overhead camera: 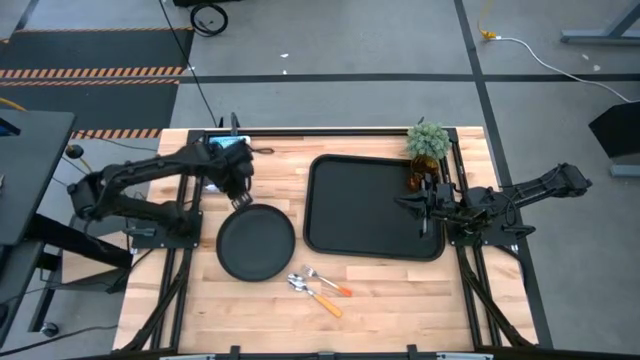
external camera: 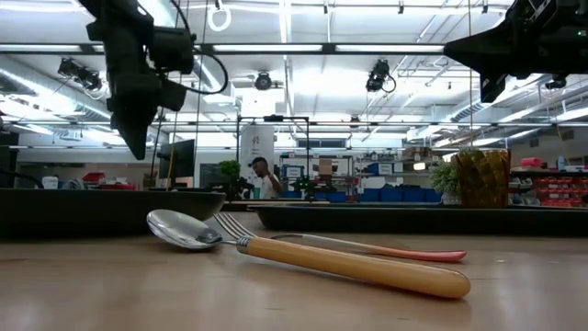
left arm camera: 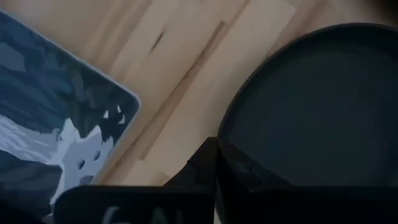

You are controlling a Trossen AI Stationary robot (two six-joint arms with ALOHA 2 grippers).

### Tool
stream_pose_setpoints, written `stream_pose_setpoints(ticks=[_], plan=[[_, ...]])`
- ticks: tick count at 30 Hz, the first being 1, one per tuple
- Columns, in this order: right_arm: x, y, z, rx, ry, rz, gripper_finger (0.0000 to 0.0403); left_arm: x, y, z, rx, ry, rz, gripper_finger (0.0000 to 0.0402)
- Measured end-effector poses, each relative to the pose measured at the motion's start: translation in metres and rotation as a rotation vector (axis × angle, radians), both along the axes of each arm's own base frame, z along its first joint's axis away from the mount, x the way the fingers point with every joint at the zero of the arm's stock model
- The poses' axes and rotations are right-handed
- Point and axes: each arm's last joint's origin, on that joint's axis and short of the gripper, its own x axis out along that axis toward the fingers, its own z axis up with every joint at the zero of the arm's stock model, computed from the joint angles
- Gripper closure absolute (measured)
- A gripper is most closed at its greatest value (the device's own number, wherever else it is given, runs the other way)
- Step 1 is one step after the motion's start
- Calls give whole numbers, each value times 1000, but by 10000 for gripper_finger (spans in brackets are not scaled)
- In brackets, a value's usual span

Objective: Pick and place plate/cup/fork/spoon on tray
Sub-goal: Put the black plate on the black serving tray to the bottom left of the brown cup

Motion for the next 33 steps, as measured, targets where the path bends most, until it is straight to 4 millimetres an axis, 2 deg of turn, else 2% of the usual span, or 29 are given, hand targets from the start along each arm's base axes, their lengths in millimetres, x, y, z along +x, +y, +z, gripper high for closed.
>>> stream_pose_setpoints(ticks=[5, 8, 16, 21, 27, 33], plan=[[0, 0, 0, 0, 0, 0, 376, -16, 15, -1, -118, -23, 13, 391], [0, 0, 0, 0, 0, 0, 376, -21, 17, -7, -146, -11, 41, 374], [0, 0, 0, 0, 0, 0, 376, -28, 11, -29, -198, 21, 52, 274], [0, 0, 0, 0, 0, 0, 376, -26, 9, -31, -193, 17, 61, 231], [0, 0, 0, 0, 0, 0, 376, -20, 4, -32, -145, 48, 93, 221], [0, 0, 0, 0, 0, 0, 376, -9, 3, -41, -138, 83, 98, 225]])
